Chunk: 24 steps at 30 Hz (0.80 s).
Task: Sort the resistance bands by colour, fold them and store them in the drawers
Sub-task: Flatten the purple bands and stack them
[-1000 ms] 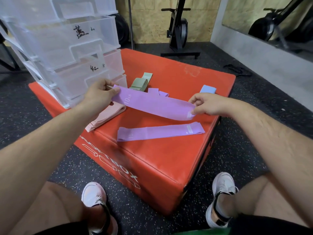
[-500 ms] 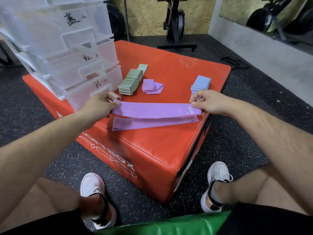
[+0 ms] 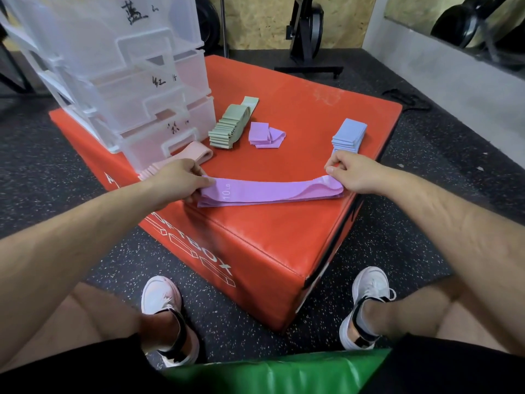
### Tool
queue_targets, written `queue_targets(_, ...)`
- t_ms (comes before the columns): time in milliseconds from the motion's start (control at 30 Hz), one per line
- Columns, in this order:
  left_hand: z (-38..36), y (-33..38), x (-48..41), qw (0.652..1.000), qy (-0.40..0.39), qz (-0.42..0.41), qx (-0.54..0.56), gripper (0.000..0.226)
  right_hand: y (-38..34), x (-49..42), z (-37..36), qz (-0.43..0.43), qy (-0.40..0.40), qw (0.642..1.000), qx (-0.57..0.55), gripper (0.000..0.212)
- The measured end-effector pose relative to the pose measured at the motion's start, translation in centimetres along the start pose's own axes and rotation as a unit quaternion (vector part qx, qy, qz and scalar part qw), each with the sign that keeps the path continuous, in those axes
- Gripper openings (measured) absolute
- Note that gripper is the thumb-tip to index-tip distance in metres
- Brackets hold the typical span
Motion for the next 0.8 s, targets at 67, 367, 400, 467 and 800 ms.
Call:
queue_targets(67, -0.11, -0.18, -0.11, 1.000, -0.009, 0.002, 0.006, 0.020, -0.02, -0.07, -0.13, -0.003, 0.008, 1.000, 0.002, 0.014)
queue_targets(367, -0.53, -0.82, -0.52, 0.999, -0.007, 0.019, -0.033, 0.022, 0.51, -0.51, 0.02, 0.000, 0.036, 0.999, -0.001, 0.012)
queue_targets(400, -0.59, -0.87, -0.51, 0.999, -0.007, 0.020, -0.035, 0.022, 0.56, -0.47, 0.01, 0.003, 0.038, 0.999, 0.000, 0.010)
queue_targets(467, -0.63, -0.94, -0.51, 0.999, -0.004, 0.022, -0.039, 0.022, 0.67, -0.49, -0.15, 0.010, 0.027, 1.000, -0.004, 0.007)
queue_targets(800, -0.23, -0.48, -0.57, 0.957, 0.002, -0.057, -0.283, 0.029, -0.14, 0.39, -0.73, 0.027, -0.044, 0.995, 0.082, 0.011)
Point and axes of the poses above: each hand's wrist, its own x-axis away from the middle knuckle, its own z-axis out of the back of the hand, y = z × x, the point moved 4 cm from there along -x, towards the middle knuckle, and after that the axes turned 12 degrees about -y, right-handed, at the moved point
